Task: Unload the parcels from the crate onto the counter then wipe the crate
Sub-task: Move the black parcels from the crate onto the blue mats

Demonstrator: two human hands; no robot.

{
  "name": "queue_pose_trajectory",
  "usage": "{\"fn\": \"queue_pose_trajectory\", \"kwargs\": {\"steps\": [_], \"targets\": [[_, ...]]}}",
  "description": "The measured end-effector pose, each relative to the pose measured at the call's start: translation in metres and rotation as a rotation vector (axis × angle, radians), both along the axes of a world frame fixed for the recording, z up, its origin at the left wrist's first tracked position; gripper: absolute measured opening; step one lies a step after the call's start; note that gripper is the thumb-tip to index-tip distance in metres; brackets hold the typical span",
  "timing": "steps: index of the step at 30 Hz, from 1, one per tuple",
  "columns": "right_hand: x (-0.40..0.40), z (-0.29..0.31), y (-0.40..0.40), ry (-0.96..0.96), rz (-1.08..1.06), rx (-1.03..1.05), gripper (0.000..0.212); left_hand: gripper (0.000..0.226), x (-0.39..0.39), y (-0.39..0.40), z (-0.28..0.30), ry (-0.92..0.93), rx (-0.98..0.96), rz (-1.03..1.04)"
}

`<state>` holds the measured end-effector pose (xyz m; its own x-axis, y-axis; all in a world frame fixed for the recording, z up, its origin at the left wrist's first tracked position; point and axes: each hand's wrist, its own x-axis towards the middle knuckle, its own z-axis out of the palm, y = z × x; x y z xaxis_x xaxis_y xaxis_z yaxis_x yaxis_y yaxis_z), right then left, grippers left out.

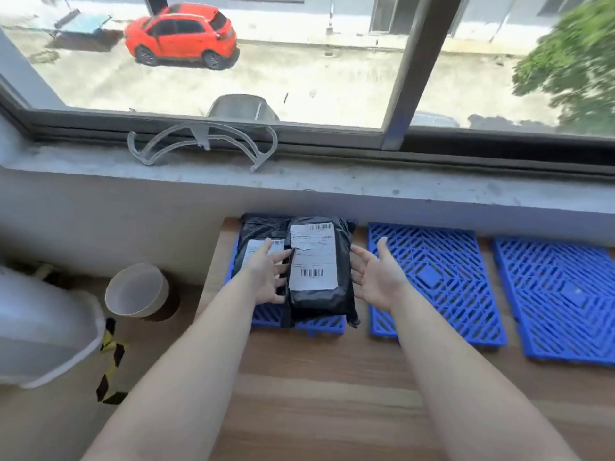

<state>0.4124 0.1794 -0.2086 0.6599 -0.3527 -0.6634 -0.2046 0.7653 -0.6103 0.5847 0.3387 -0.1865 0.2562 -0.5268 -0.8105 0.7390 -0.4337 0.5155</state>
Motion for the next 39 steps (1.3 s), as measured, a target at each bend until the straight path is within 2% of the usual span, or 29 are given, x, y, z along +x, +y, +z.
{"fn": "queue_pose_trajectory", "kwargs": {"steps": [6, 9, 11, 13, 14, 16, 17, 19, 20, 22, 24, 26, 39], "targets": [[0.035, -0.029, -0.002, 0.068, -0.206, 0.043, 0.084, 0.067, 0.031, -0.034, -0.016, 0.002, 0.046, -0.061], [0.042, -0.037, -0.002, 0.115, -0.165, 0.021, 0.087, 0.066, 0.037, -0.033, -0.022, 0.022, 0.040, -0.054], [0.043, -0.039, -0.001, 0.163, -0.113, -0.028, 0.081, 0.060, 0.041, -0.030, -0.025, -0.012, 0.026, -0.088], [0.041, -0.037, 0.004, 0.214, -0.086, -0.172, 0.069, 0.043, 0.043, -0.025, -0.023, -0.196, 0.018, -0.135], [0.040, -0.036, 0.007, 0.250, -0.065, -0.309, 0.064, 0.035, 0.042, -0.021, -0.021, -0.341, 0.009, -0.140], [0.039, -0.033, 0.015, 0.327, 0.011, -0.672, 0.064, 0.030, 0.043, -0.012, -0.022, -0.677, -0.031, -0.154], [0.040, -0.033, 0.019, 0.370, 0.120, -0.862, 0.068, 0.032, 0.045, -0.006, -0.026, -0.875, -0.042, -0.221], [0.051, -0.039, 0.032, 0.508, 0.493, -1.167, 0.076, 0.044, 0.053, 0.006, -0.044, -1.263, 0.014, -0.507], [0.058, -0.045, 0.039, 0.586, 0.685, -1.279, 0.079, 0.053, 0.055, 0.010, -0.054, -1.380, 0.091, -0.688], [0.074, -0.055, 0.047, 0.691, 0.935, -1.431, 0.084, 0.065, 0.056, 0.015, -0.076, -1.485, 0.306, -0.989], [0.084, -0.065, 0.050, 0.741, 0.993, -1.429, 0.084, 0.066, 0.054, 0.019, -0.091, -1.522, 0.414, -1.152], [0.088, -0.074, 0.051, 0.773, 0.994, -1.392, 0.083, 0.066, 0.054, 0.021, -0.102, -1.544, 0.451, -1.198], [0.105, -0.083, 0.066, 0.763, 0.976, -1.437, 0.081, 0.065, 0.064, 0.020, -0.116, -1.525, 0.543, -1.135]]}}
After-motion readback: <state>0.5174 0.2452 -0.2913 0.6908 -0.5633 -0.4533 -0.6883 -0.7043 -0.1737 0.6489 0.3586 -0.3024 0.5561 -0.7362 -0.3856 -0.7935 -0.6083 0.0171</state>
